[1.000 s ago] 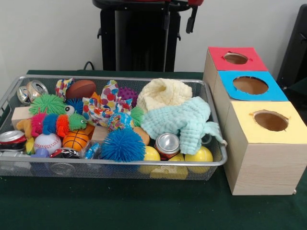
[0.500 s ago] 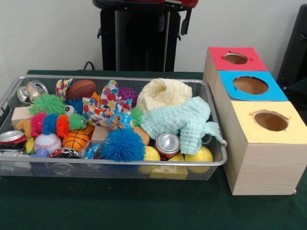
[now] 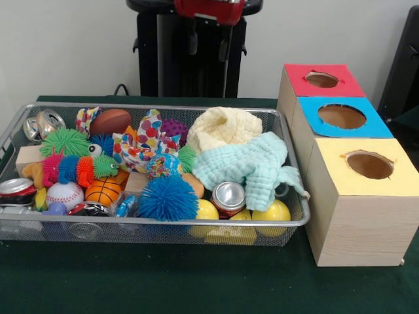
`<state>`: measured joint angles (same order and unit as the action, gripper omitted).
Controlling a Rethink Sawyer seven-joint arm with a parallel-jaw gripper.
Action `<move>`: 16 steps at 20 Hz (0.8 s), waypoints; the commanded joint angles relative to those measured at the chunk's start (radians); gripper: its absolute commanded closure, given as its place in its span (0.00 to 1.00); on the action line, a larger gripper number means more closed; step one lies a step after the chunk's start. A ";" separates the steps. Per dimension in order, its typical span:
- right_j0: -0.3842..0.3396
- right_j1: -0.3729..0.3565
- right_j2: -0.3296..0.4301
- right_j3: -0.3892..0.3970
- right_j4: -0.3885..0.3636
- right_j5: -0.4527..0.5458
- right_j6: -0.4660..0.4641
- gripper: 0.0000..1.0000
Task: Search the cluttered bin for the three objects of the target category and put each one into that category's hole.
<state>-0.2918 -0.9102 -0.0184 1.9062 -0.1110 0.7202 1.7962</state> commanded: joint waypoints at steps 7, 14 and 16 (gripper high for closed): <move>-0.088 0.138 0.129 -0.168 -0.102 -0.017 -0.105 0.00; -0.132 0.171 0.167 -0.229 -0.134 0.015 -0.144 0.00; -0.151 0.187 0.181 -0.249 -0.143 0.021 -0.159 0.00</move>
<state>-0.3998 -0.7913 0.0445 1.7545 -0.1964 0.7204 1.7962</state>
